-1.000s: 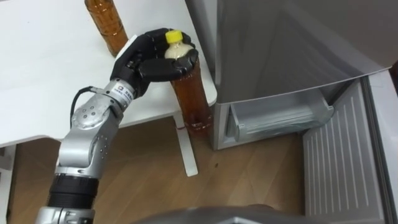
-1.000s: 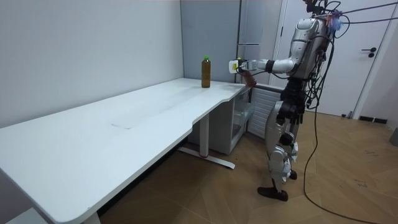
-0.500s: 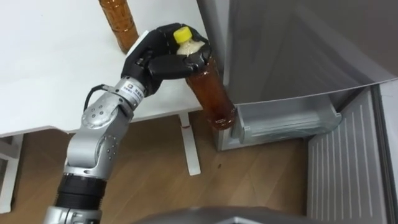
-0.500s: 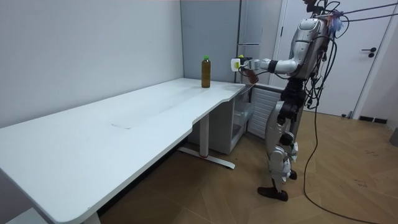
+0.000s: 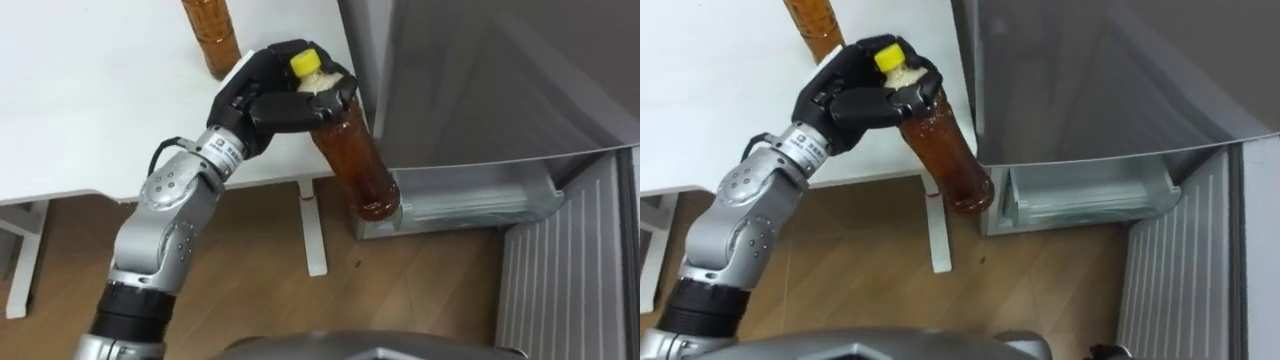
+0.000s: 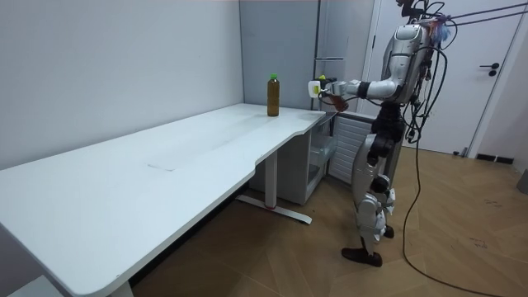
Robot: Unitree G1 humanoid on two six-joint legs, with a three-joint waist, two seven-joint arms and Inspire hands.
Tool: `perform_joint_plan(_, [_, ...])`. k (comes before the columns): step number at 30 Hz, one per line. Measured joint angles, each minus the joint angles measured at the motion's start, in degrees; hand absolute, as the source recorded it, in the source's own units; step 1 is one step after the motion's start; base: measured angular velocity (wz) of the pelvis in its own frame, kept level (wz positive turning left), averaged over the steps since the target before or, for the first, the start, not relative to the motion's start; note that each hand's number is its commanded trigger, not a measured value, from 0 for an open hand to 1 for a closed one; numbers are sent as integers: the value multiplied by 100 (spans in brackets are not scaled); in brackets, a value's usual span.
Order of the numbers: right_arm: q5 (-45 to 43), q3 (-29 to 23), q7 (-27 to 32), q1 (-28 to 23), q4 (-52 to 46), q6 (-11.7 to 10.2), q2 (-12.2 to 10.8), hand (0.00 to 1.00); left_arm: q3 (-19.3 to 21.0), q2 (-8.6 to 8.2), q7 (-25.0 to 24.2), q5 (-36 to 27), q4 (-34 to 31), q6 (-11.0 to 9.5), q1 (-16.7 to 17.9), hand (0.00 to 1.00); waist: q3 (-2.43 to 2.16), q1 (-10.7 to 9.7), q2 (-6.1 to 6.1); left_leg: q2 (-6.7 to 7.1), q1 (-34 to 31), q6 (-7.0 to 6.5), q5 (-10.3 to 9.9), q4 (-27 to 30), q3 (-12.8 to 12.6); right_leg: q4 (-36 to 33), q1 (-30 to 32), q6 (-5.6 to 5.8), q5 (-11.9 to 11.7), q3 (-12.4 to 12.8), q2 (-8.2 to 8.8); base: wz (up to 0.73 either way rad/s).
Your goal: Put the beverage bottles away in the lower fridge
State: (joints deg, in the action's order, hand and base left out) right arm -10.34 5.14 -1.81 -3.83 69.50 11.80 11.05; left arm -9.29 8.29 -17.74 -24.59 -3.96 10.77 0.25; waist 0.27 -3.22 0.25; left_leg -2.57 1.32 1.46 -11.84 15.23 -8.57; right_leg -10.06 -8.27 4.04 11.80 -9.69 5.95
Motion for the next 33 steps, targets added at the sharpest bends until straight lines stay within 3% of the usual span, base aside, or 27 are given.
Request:
perform_joint_plan(5, [28, 145, 147, 22, -645, -149, 21, 0, -130, 77, 2, 0, 2, 0, 291, 100, 27, 59, -39, 1, -72, 0, 0, 28, 41, -3, 32, -7, -6, -62, 0, 4])
perform_joint_plan(10, [-66, 217, 69, 15, -1293, -123, 27, 0, -116, 108, 4, 0, 3, -5, 303, 100, 32, 86, -48, 6, -78, -1, 2, 37, 75, -58, 45, -7, -5, -81, 2, 3])
perform_joint_plan(14, [139, 167, -40, 12, -2161, -385, -246, 0, -120, 135, -4, 0, 3, -13, 450, 100, 17, 65, -27, 5, -54, 2, 10, 29, 79, -57, 27, -7, -5, -102, 0, 0])
perform_joint_plan(17, [294, 402, -234, 16, -2554, -568, -416, 0, -134, 157, -16, 2, 10, -19, 537, 100, 11, 91, -17, 6, -34, 1, 12, 36, 96, -57, -1, -7, -5, -132, 2, 4])
perform_joint_plan(19, [357, 513, -381, 23, -2626, -708, -428, 0, -133, 183, -26, 5, 12, -59, 601, 100, 10, 139, -14, 10, -6, 1, 12, 38, 108, -55, -49, -7, -5, -149, 5, 5])
perform_joint_plan(23, [360, 536, -625, 19, -2996, -723, -428, 0, -116, 240, -38, 85, 64, -232, 675, 100, 15, 169, -9, 10, -27, 0, 12, 63, 150, -66, -64, -7, -5, -200, 9, 6])
perform_joint_plan(26, [324, 537, -783, 18, -3284, -839, -409, 0, -102, 249, -38, 435, 93, -265, 673, 100, 16, 147, -9, 16, -95, 0, 10, 100, 242, -75, -66, -7, -5, -278, 8, 12])
perform_joint_plan(33, [332, 529, -1478, -229, -4011, -852, -320, 0, 47, 221, -35, 918, 125, -266, 804, 100, 13, 210, -61, 20, -295, -7, 16, 218, 329, -76, 41, -6, -5, -391, 7, 8])
